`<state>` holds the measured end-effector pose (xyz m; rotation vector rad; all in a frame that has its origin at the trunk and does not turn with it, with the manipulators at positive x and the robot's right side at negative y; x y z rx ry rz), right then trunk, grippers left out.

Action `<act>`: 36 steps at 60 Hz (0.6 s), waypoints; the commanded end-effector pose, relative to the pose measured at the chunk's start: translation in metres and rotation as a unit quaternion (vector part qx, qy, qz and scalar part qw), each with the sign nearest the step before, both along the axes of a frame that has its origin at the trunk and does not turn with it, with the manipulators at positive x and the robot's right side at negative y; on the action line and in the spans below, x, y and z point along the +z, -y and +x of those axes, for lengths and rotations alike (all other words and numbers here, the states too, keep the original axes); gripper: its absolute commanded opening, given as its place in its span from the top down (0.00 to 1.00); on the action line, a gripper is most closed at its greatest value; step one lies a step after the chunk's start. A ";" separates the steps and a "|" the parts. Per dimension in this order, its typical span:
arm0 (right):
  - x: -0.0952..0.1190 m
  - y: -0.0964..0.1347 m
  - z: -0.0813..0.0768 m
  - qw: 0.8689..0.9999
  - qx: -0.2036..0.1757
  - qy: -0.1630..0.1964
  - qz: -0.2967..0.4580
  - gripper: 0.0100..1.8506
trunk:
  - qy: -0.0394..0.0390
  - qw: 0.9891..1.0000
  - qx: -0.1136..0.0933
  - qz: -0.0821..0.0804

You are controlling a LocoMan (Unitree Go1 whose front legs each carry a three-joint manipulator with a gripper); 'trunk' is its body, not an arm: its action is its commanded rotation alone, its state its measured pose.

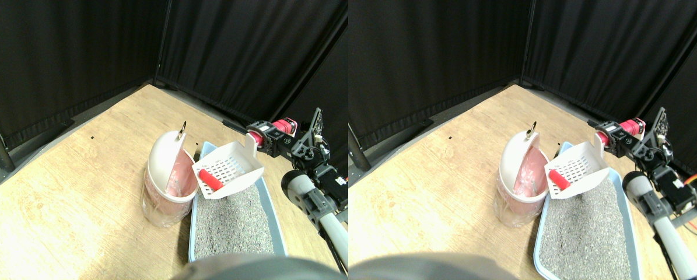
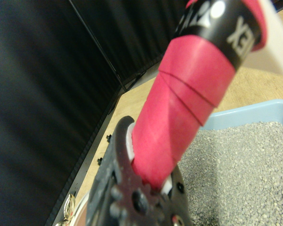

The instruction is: Scoop (unimanual)

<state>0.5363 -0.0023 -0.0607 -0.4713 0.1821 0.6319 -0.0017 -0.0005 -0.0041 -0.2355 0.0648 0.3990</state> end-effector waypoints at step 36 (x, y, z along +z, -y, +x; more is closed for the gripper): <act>0.003 -0.005 0.000 0.999 -0.035 0.016 -0.010 0.98 | -0.001 0.999 0.033 -0.003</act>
